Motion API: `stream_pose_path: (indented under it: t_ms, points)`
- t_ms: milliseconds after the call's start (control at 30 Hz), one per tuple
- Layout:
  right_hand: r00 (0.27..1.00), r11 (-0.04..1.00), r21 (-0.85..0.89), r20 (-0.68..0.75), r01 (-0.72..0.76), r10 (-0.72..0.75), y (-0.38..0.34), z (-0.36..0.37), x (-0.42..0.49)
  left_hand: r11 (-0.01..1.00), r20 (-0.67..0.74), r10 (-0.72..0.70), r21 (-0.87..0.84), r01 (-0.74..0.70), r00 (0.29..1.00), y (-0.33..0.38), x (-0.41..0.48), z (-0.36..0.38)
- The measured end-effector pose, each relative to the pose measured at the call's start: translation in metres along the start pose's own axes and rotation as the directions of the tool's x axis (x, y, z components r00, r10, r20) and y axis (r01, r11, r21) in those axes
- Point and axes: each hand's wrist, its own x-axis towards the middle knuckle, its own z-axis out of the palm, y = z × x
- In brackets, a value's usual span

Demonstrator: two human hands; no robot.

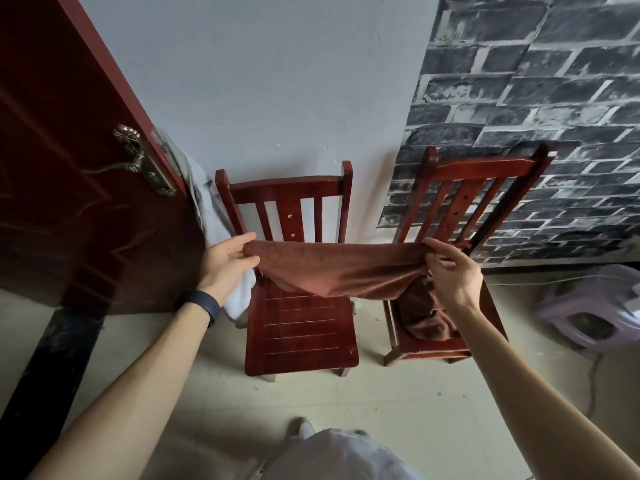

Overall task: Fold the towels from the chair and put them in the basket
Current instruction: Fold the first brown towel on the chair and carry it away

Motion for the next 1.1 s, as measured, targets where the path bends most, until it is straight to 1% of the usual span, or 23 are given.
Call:
stream_pose_path:
  t_ms: [33,133,233,300,400,467,500,567,633,700,767,833,967,1033,1100]
  points:
    - [1.0,1.0,0.009,0.015,-0.021,0.02,0.008,0.0,-0.003,0.997,0.016,0.011,0.072,-0.012,1.0,-0.005,-0.003,0.001]
    - [0.983,0.985,0.036,0.079,-0.171,0.167,0.035,0.003,-0.016,0.967,0.057,0.014,0.252,-0.028,0.998,-0.031,-0.012,0.005]
    - [0.954,0.96,0.032,0.124,-0.279,0.273,0.058,0.008,-0.037,0.889,0.029,0.006,0.458,-0.018,1.0,-0.064,-0.028,0.007]
    - [0.939,0.947,0.03,0.144,-0.319,0.312,0.071,0.008,-0.054,0.829,-0.003,-0.011,0.559,0.011,1.0,-0.089,-0.044,0.007]
    - [0.929,0.943,-0.073,0.167,-0.324,0.331,0.094,0.008,-0.079,0.748,-0.01,-0.113,0.658,0.092,0.994,-0.126,-0.071,0.003]
    - [0.902,0.926,-0.138,0.214,-0.352,0.375,0.111,0.009,-0.091,0.689,-0.01,-0.164,0.714,0.122,0.986,-0.143,-0.088,-0.002]
    - [0.886,0.914,-0.165,0.234,-0.37,0.4,0.118,0.01,-0.095,0.661,-0.017,-0.172,0.739,0.129,0.985,-0.149,-0.095,-0.005]
    - [0.878,0.896,-0.24,0.219,-0.374,0.425,0.13,0.016,-0.099,0.626,-0.034,-0.16,0.769,0.129,0.986,-0.159,-0.1,-0.01]
    - [0.886,0.881,-0.339,0.21,-0.33,0.413,0.132,0.028,-0.097,0.591,-0.047,-0.16,0.795,0.133,0.986,-0.166,-0.093,-0.011]
    - [0.882,0.874,-0.388,0.242,-0.294,0.404,0.131,0.047,-0.087,0.544,-0.054,-0.167,0.828,0.138,0.984,-0.174,-0.075,-0.009]
    - [0.885,0.875,-0.403,0.258,-0.267,0.389,0.134,0.072,-0.071,0.52,-0.043,-0.183,0.843,0.134,0.982,-0.184,-0.051,-0.004]
    - [0.897,0.878,-0.403,0.236,-0.259,0.373,0.138,0.099,-0.051,0.498,-0.034,-0.216,0.856,0.14,0.976,-0.197,-0.021,0.0]
    - [0.897,0.869,-0.386,0.183,-0.31,0.401,0.16,0.154,-0.007,0.405,0.003,-0.276,0.907,0.114,0.961,-0.223,0.051,0.01]
    - [0.899,0.869,-0.391,0.183,-0.304,0.397,0.186,0.178,0.015,0.394,0.008,-0.289,0.912,0.111,0.957,-0.234,0.089,0.018]
    - [0.893,0.867,-0.385,0.186,-0.317,0.409,0.231,0.2,0.042,0.423,-0.009,-0.306,0.895,0.144,0.952,-0.249,0.125,0.026]
